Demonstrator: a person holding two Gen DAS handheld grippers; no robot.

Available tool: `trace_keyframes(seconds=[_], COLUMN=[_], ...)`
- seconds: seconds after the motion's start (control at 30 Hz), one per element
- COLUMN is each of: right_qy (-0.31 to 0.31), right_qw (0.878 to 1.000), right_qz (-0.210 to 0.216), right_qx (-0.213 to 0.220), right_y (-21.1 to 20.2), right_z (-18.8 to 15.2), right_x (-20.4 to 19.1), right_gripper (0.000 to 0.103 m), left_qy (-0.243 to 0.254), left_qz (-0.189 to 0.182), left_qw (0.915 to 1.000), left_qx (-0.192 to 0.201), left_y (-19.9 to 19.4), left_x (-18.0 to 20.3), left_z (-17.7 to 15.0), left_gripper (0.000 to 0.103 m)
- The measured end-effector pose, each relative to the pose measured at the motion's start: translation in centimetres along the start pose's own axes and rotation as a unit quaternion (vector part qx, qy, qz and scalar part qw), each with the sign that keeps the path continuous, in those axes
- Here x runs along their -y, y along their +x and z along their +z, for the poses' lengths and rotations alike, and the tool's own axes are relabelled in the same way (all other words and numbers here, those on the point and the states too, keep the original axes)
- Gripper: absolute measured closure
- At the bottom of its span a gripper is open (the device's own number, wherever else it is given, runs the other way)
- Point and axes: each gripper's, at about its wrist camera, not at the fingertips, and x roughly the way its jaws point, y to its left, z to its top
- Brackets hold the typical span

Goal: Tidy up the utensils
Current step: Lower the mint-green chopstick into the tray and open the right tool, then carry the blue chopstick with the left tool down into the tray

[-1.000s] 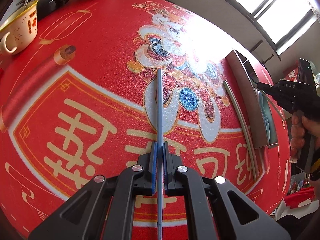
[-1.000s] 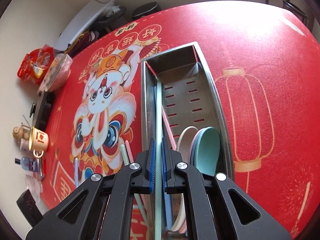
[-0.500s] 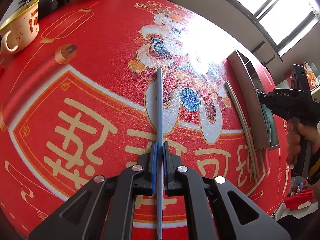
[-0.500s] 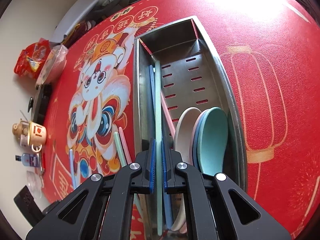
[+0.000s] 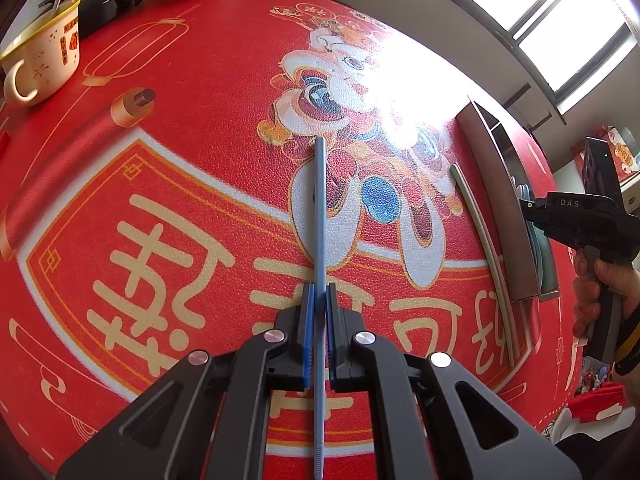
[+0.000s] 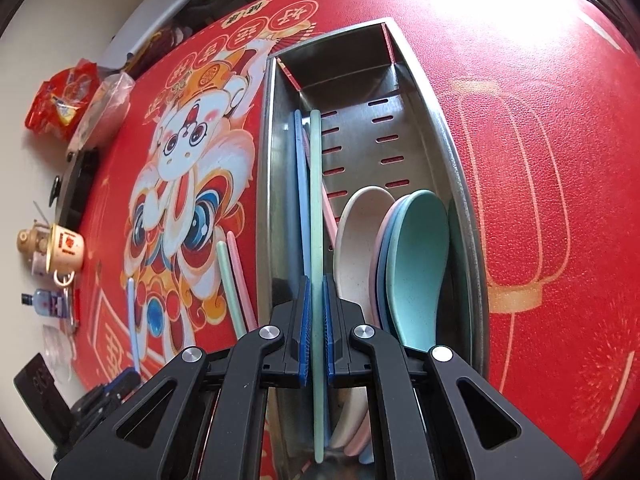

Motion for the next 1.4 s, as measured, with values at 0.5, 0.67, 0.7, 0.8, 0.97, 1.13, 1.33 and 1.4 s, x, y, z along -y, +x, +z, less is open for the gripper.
trace_keyframes(seconds=[0.5, 0.67, 0.7, 0.8, 0.97, 1.13, 1.33, 1.4], right_qy=[-0.037, -0.030, -0.031, -0.027, -0.012, -0.004, -0.003, 0.000], right_qw=[0.998, 0.996, 0.995, 0.994, 0.994, 0.995, 0.994, 0.994], right_qz=[-0.022, -0.015, -0.016, -0.014, -0.010, -0.002, 0.002, 0.001], right_qx=[0.050, 0.087, 0.096, 0.104, 0.104, 0.098, 0.109, 0.111], right_y=[-5.0, -7.6, -8.1, -9.1, -9.7, -9.6, -10.3, -10.5], right_z=[-2.1, -3.2, -3.4, -4.0, -5.0, -5.5, -5.5, -5.6], right_x=[-1.4, -0.7, -0.6, 0.0, 1.4, 2.4, 3.2, 3.9], right_gripper=[0.093, 0.056, 0.055, 0.051, 0.042, 0.032, 0.017, 0.017], left_qy=[0.016, 0.054, 0.057, 0.062, 0.044, 0.031, 0.040, 0.034], left_qz=[0.008, 0.027, 0.031, 0.040, 0.046, 0.033, 0.006, -0.007], left_qw=[0.9998, 0.9981, 0.9978, 0.9972, 0.9980, 0.9990, 0.9989, 0.9991], left_qx=[-0.007, -0.008, -0.007, -0.006, -0.004, 0.003, 0.023, 0.025], left_y=[0.4, 0.6, 0.6, 0.6, 0.6, -0.1, -1.4, -1.4], left_x=[0.7, 2.1, 2.2, 2.4, 1.7, 2.5, 6.1, 7.4], left_z=[0.7, 0.5, 0.4, 0.4, 0.6, 1.3, 3.0, 3.6], left_gripper=[0.092, 0.082, 0.082, 0.087, 0.097, 0.097, 0.097, 0.097])
